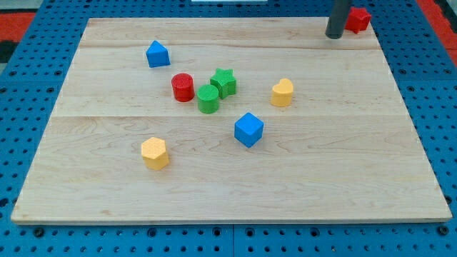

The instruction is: Point your arm at the center of the board

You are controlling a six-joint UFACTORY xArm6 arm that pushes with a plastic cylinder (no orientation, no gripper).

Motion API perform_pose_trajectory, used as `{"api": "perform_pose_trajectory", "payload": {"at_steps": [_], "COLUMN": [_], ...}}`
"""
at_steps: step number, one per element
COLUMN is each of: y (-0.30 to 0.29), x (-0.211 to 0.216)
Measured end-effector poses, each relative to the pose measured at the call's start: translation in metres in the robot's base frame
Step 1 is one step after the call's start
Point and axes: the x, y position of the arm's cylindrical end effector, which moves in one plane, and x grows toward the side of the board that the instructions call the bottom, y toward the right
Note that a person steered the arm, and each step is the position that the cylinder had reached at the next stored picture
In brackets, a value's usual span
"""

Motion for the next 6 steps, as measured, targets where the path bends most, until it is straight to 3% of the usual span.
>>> {"api": "perform_pose_trajectory", "payload": {"at_steps": [2, 4, 6], "y": [-0.009, -0.091, -0.126], "x": [0.008, 0.026, 0.103]}}
